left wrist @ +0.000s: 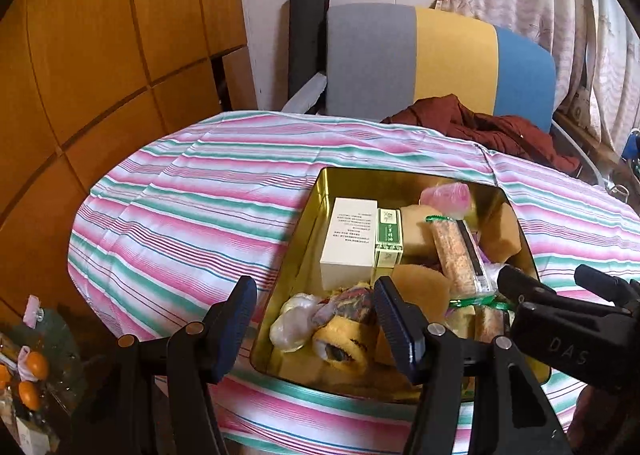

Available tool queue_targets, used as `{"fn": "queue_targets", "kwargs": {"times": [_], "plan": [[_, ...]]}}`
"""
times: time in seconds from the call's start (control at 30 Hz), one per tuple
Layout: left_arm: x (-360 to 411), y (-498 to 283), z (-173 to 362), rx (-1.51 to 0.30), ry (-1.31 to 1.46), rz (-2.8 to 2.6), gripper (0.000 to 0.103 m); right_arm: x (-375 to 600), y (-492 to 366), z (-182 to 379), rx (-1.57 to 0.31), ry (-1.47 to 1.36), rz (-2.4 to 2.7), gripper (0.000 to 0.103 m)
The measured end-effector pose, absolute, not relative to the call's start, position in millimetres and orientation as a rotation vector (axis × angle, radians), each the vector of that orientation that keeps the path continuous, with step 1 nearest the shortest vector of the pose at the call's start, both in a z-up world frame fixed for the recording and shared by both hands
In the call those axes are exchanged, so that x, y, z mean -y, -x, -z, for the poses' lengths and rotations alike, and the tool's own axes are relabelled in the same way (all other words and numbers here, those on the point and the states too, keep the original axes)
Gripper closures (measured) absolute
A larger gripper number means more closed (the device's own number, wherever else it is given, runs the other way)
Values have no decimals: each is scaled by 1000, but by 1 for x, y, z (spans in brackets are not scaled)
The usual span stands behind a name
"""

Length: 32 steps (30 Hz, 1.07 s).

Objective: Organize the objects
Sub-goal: 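Release both items into the gold tray and withdraw both grippers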

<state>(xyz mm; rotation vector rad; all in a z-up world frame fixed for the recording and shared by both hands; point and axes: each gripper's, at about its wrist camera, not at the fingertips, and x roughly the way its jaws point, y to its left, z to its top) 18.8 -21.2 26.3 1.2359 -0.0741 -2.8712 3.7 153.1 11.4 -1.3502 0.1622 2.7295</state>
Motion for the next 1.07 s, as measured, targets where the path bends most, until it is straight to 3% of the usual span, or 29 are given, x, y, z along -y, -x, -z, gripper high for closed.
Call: {"fn": "queue_targets", "kwargs": {"times": [1.07], "plan": [[22, -7, -10, 81, -1332, 2727, 46, -151, -3, 0, -137, 1393, -2684, 0]]}}
